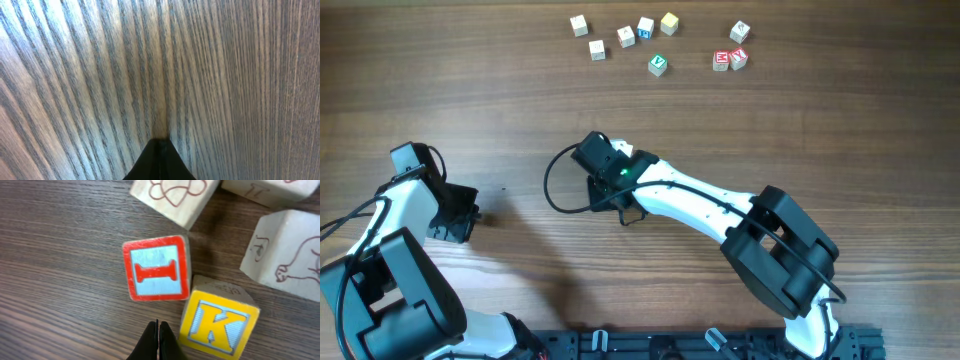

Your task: Form a circle

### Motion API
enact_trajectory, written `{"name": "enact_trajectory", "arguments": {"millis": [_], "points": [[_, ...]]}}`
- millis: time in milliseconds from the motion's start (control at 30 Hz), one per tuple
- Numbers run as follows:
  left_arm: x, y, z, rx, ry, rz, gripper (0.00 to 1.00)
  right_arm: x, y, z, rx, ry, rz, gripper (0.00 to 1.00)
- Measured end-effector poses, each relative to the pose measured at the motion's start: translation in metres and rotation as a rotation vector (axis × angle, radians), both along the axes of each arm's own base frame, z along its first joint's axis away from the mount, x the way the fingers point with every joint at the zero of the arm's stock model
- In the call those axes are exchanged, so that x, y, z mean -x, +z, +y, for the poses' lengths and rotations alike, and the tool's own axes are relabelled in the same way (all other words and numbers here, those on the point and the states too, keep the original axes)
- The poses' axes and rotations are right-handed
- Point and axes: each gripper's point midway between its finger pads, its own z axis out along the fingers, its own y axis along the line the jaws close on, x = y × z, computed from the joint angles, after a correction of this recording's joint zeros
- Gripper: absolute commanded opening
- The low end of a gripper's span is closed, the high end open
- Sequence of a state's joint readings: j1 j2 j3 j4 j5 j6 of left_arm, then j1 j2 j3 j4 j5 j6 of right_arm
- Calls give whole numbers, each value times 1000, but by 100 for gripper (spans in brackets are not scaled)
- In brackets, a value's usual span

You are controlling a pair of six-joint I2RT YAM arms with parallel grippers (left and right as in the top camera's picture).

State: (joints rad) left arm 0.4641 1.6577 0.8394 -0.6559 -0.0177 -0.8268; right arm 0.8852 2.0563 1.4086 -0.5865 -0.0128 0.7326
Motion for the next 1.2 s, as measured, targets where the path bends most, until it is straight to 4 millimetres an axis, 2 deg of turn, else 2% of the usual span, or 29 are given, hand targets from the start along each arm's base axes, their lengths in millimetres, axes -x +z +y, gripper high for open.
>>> {"name": "enact_trajectory", "arguments": {"millis": [500,700,967,1067,1200], "points": [[1,0,0,1,0,3,4,0,-2,-6,24,-17,2,4],[1,0,0,1,0,4,4,7,-3,-4,20,24,27,5],[1,0,0,1,0,6,4,41,-5,-41,152,-27,177,4],[1,0,0,1,0,6,4,38,-2,-47,169,-96,165,4],[1,0,0,0,0,7,4,28,-1,-41,140,-138,125,4]]}}
